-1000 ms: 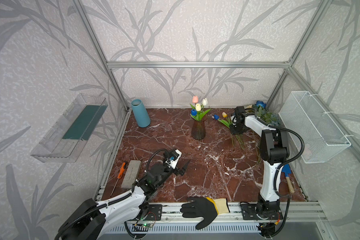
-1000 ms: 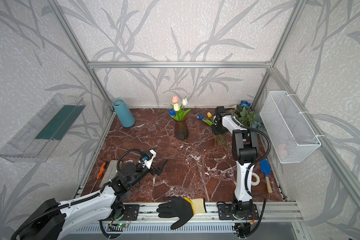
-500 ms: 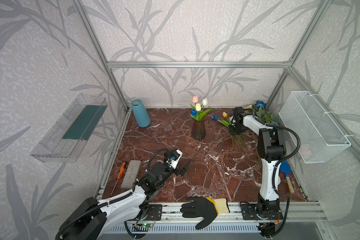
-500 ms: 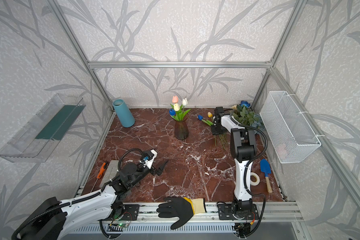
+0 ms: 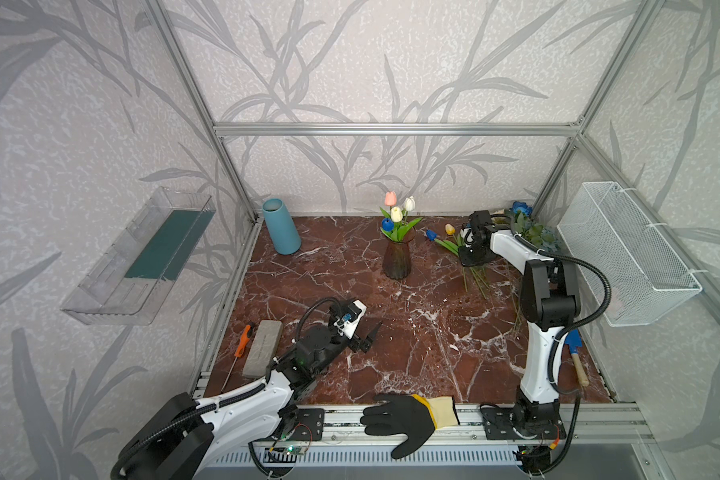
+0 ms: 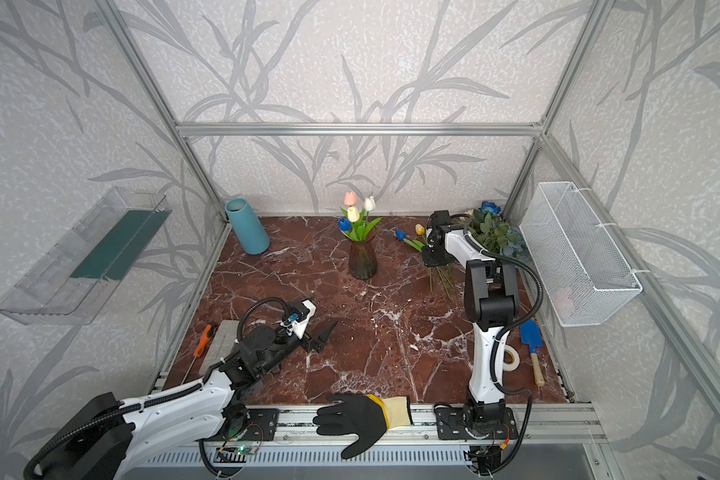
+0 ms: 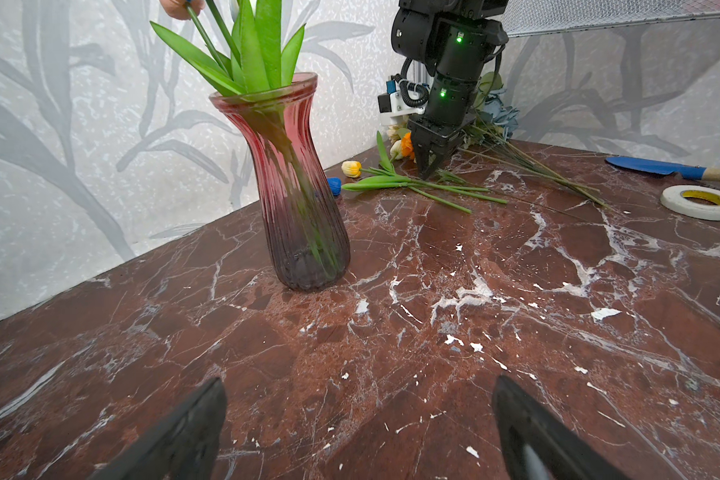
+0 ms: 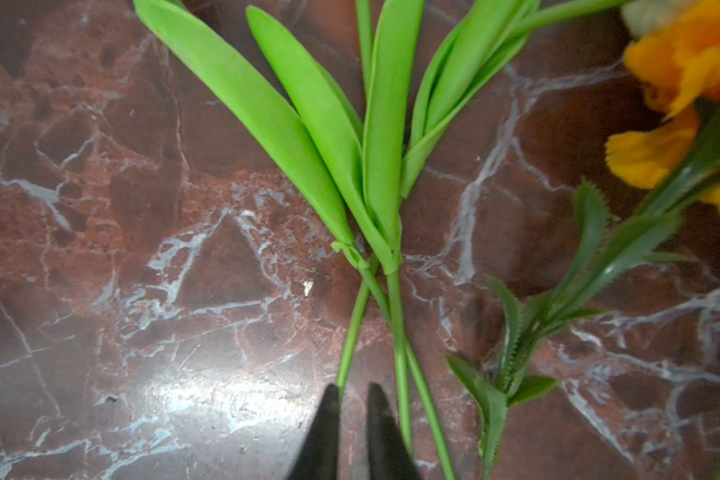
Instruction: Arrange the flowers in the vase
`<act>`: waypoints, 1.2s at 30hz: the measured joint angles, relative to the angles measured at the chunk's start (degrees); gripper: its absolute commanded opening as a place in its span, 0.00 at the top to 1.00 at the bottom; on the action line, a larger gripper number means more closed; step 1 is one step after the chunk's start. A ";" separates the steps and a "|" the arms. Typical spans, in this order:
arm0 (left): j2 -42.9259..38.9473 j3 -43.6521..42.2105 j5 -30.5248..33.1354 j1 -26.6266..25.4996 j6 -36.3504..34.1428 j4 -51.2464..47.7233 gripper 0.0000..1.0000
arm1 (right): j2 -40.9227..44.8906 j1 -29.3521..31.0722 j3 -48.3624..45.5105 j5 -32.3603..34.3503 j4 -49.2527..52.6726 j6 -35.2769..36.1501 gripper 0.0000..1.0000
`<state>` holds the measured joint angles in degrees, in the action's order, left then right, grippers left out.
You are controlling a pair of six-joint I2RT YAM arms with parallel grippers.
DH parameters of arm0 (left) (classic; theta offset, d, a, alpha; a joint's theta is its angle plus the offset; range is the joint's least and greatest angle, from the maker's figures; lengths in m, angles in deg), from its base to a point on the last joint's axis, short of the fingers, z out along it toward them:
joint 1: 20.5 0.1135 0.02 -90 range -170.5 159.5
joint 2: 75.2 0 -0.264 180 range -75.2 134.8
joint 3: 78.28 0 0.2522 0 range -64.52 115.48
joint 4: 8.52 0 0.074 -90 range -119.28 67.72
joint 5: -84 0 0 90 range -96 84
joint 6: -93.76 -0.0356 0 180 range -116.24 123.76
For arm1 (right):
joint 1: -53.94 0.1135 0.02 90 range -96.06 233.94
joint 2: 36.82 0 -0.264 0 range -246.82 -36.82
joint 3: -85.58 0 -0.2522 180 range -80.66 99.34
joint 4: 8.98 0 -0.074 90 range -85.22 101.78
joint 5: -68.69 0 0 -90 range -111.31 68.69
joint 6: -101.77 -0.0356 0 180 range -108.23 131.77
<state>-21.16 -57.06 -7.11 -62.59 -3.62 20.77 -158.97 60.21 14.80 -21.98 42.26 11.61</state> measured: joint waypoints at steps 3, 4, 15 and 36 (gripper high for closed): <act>0.35 0.02 0.07 -0.09 -0.15 0.02 0.01 | -1.11 -0.24 2.05 0.90 0.79 -0.02 0.73; 0.50 0.02 0.07 -0.09 -0.17 0.00 0.01 | -1.62 -0.35 2.82 1.07 0.94 -0.02 0.73; 0.72 0.22 0.17 -0.24 -0.57 -0.26 0.01 | -8.72 -0.70 8.22 1.66 2.82 -0.11 0.84; 0.81 0.70 0.70 -0.63 -0.63 -1.05 0.01 | -0.26 0.85 5.68 -1.99 4.76 0.20 0.95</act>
<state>-20.35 -56.36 -6.41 -63.22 -4.25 19.72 -159.23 61.06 20.48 -23.96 47.02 11.81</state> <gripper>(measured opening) 0.991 0.056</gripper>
